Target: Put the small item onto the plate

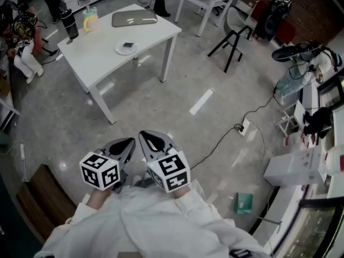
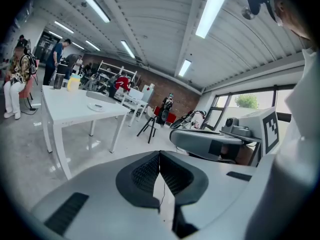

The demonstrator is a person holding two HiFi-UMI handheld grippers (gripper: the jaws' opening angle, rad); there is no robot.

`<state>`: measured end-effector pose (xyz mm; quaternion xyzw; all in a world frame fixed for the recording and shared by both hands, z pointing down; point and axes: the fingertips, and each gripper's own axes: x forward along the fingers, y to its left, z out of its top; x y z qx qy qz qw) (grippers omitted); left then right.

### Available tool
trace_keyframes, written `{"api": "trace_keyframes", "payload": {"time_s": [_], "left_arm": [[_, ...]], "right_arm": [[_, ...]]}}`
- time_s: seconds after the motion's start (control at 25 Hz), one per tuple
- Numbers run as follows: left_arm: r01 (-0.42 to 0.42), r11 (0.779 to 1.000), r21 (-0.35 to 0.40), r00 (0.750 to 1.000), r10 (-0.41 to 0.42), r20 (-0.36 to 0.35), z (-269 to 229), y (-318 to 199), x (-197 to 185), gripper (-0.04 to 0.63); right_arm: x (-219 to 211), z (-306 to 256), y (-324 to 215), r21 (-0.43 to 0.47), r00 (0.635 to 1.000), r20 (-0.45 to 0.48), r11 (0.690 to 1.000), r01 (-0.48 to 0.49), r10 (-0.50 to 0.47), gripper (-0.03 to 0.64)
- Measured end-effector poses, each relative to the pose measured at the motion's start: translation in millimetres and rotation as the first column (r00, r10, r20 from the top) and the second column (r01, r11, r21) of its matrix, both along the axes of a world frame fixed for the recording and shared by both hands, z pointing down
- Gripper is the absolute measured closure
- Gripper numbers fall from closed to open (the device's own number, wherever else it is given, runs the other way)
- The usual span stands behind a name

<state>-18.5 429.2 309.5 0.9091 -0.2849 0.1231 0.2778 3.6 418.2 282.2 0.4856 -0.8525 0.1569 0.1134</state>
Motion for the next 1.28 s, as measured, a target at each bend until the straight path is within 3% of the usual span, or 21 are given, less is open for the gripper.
{"api": "trace_keyframes", "payload": {"time_s": [0.76, 1.04, 1.28], "left_arm": [[0.048, 0.998, -0.038, 0.999, -0.048, 0.004, 26.2, -19.8, 37.8, 0.584], [0.067, 0.996, -0.053, 0.998, -0.067, 0.002, 29.8, -69.3, 30.1, 0.584], [0.056, 0.997, -0.048, 0.998, -0.056, 0.007, 30.0, -138.1, 23.4, 0.584]], "right_arm": [[49.7, 36.0, -30.3, -0.069, 0.999, 0.043, 0.998, -0.012, 0.015, 0.601], [44.9, 42.9, -74.4, -0.089, 0.999, 0.041, 0.996, -0.016, 0.019, 0.601], [42.1, 44.5, -144.4, -0.085, 0.997, 0.054, 0.995, -0.045, 0.049, 0.601]]}}
